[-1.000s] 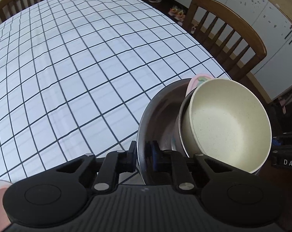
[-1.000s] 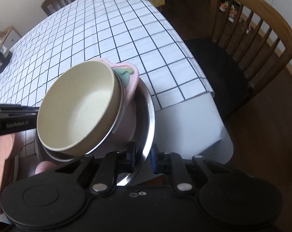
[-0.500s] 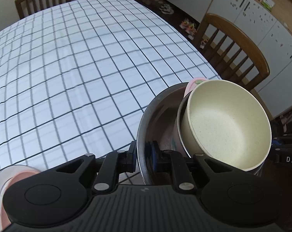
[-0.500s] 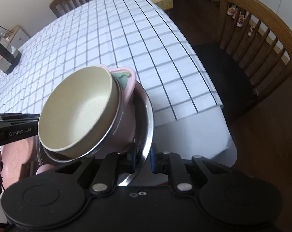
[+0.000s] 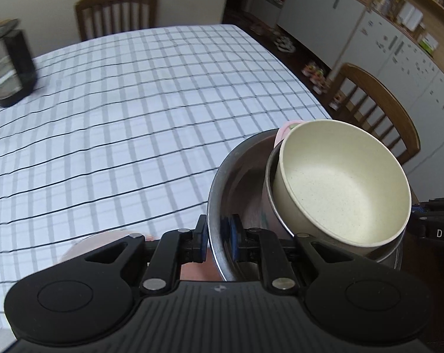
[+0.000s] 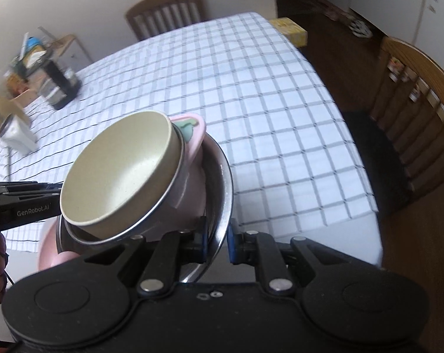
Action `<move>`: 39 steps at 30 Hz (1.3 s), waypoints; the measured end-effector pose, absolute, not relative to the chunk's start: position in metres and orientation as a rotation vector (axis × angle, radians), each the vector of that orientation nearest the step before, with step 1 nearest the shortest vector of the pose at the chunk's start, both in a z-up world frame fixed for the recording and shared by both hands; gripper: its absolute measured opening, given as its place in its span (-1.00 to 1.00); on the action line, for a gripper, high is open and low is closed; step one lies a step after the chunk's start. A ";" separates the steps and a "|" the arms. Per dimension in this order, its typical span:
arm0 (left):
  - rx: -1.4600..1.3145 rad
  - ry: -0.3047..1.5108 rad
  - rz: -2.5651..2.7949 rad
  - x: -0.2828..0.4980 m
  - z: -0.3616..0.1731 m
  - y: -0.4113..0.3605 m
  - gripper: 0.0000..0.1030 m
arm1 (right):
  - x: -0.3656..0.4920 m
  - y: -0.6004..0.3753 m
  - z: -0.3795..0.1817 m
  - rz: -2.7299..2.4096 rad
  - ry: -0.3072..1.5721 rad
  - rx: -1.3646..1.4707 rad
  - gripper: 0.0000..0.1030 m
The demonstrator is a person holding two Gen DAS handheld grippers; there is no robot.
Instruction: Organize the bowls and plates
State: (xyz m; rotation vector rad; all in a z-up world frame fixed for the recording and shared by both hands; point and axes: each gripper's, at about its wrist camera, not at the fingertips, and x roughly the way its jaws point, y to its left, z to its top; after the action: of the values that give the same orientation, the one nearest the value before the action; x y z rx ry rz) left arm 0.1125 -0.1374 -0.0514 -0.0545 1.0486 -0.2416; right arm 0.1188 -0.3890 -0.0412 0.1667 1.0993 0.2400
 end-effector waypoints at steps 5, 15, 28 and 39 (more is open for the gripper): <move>-0.073 1.016 -0.176 0.096 -0.039 -0.099 -0.73 | 0.120 -0.351 -0.031 0.306 1.082 0.123 -0.74; -0.110 0.999 -0.041 0.064 -0.035 -0.028 -0.73 | 0.119 -0.275 -0.030 0.426 1.067 0.065 -0.74; -0.129 1.037 0.016 0.032 -0.065 0.005 -0.73 | 0.106 -0.215 -0.057 0.491 1.113 0.010 -0.74; -0.130 1.052 -0.005 0.032 -0.082 0.003 -0.73 | 0.102 -0.213 -0.074 0.470 1.138 -0.006 -0.74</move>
State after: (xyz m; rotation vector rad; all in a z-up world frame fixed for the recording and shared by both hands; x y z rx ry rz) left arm 0.0321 0.0031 -0.0820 -0.1305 1.0516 -0.0053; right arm 0.1016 -0.2133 -0.0744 -0.0064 1.1378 0.4700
